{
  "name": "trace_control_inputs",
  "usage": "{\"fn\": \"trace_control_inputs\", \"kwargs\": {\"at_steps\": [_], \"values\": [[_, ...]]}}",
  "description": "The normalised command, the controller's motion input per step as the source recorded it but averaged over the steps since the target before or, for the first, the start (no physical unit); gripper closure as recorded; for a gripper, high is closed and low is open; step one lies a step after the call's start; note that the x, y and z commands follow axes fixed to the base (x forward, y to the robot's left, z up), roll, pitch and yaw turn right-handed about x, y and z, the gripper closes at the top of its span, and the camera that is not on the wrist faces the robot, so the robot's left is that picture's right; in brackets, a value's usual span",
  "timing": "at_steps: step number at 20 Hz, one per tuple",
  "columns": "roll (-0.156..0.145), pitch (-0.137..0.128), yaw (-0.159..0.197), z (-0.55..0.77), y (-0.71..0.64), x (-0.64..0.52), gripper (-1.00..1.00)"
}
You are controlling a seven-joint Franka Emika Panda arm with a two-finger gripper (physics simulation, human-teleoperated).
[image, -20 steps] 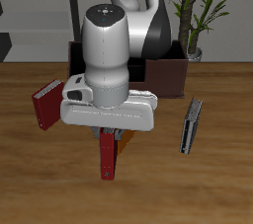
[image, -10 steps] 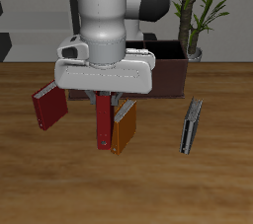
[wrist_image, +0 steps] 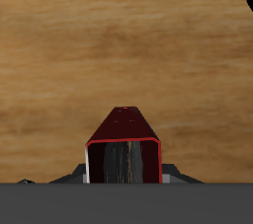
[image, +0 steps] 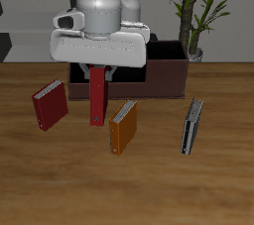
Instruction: Place the left red book into the back desk caddy's back compartment
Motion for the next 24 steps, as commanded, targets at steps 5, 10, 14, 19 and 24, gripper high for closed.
{"fn": "trace_control_inputs", "kwargs": {"at_steps": [5,10,14,19,24], "values": [[-0.01,-0.014,-0.019,0.16,-0.06,-0.2,1.0],[-0.013,-0.023,-0.013,0.19,-0.11,-0.31,1.0],[-0.036,-0.011,-0.04,0.23,-0.22,-0.24,1.0],[-0.026,-0.015,-0.032,0.2,-0.21,-0.29,1.0],[-0.02,0.02,-0.058,0.11,-0.27,-0.32,1.0]]}}
